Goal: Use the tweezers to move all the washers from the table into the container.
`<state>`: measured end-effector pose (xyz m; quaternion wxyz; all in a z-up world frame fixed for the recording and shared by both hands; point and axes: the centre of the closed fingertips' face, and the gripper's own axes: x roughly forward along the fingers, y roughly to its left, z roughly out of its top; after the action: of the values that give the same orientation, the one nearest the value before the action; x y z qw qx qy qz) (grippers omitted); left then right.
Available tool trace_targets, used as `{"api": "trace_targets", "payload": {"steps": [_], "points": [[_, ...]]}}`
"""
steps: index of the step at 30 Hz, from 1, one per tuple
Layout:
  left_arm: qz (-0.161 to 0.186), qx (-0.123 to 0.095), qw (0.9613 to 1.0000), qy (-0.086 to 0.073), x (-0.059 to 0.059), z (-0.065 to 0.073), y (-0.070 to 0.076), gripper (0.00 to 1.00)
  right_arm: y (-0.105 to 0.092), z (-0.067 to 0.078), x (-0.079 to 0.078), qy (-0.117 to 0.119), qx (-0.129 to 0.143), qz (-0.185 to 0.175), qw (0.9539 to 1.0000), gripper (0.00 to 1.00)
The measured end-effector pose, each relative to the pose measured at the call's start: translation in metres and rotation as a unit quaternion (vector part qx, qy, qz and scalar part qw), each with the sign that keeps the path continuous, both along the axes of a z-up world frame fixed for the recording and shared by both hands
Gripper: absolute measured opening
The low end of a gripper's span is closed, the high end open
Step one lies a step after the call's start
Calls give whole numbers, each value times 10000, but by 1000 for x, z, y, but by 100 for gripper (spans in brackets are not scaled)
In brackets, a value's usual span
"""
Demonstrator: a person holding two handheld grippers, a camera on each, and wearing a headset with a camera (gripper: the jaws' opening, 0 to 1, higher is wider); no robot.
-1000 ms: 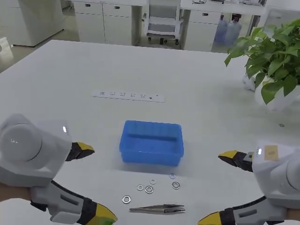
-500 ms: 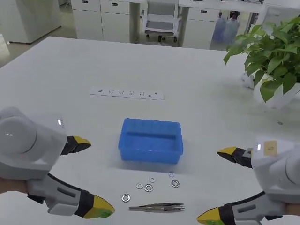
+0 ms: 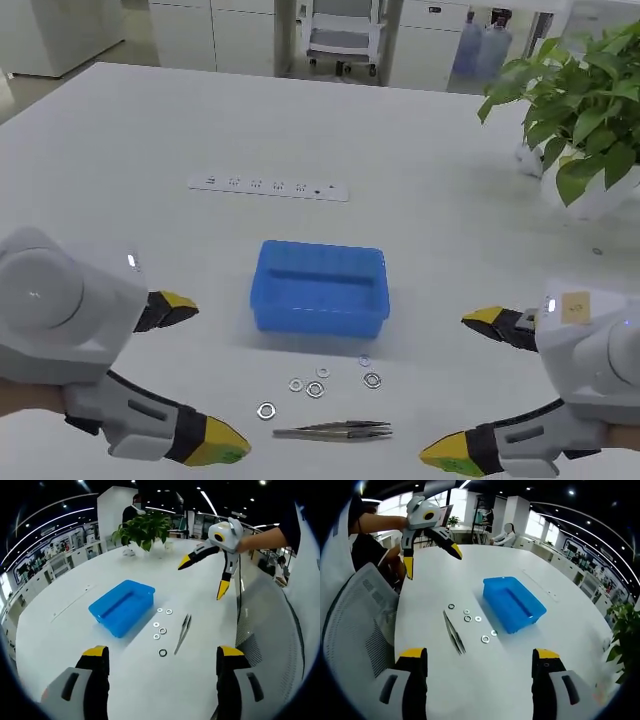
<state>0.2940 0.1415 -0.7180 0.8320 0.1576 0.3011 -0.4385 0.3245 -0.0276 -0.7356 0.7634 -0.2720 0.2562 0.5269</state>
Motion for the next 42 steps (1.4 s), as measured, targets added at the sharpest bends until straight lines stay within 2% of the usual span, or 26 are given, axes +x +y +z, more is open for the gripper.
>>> {"api": "trace_targets", "payload": {"steps": [1,2,4,6,10,14,16,20,24,26,28,30,33,37,38,40,42], "points": [[-39,31,10000,15,-1,-3,-2,92,1,-1,-1,36,-9,16,10000,83],[-152,105,9998,-37,-2,-6,-3,91,3,-2,-1,59,3,22,10000,81],[-325,210,9990,-222,-1,-8,-5,86,8,-4,-3,81,-10,88,9999,76],[-273,161,9992,-240,0,-9,-6,82,11,-7,-5,85,-47,143,9999,73],[-201,-83,9996,-176,1,-8,-13,76,23,-15,-11,213,-25,285,9994,68],[-189,-207,9996,-3,0,-16,-23,74,35,-31,-21,399,-241,573,9973,61],[-302,-120,9995,25,-2,-23,-29,74,41,-33,-25,440,-200,686,9965,59],[-487,-10,9986,185,-6,-36,-38,69,48,-37,-27,452,-193,841,9953,52],[-644,121,9977,168,-6,-46,-45,67,54,-38,-25,466,-69,879,9950,49],[-691,224,9972,181,-5,-51,-47,65,55,-42,-25,534,-109,893,9945,47],[-707,293,9964,354,-7,-57,-47,61,56,-47,-27,600,-178,952,9935,42],[-745,283,9960,398,-8,-60,-49,57,58,-49,-26,577,-185,978,9934,41],[-800,331,9955,378,-7,-63,-53,55,60,-52,-26,606,-157,1009,9929,40],[-898,385,9938,532,-8,-71,-58,42,63,-56,-26,652,-160,1054,9922,37],[-917,481,9933,518,-7,-74,-58,38,63,-58,-25,671,-179,1072,9918,36],[-900,616,9925,549,-5,-79,-56,37,63,-60,-25,700,-211,1110,9911,35],[-928,632,9918,614,-4,-81,-58,36,63,-63,-25,712,-256,1138,9906,34]]}}
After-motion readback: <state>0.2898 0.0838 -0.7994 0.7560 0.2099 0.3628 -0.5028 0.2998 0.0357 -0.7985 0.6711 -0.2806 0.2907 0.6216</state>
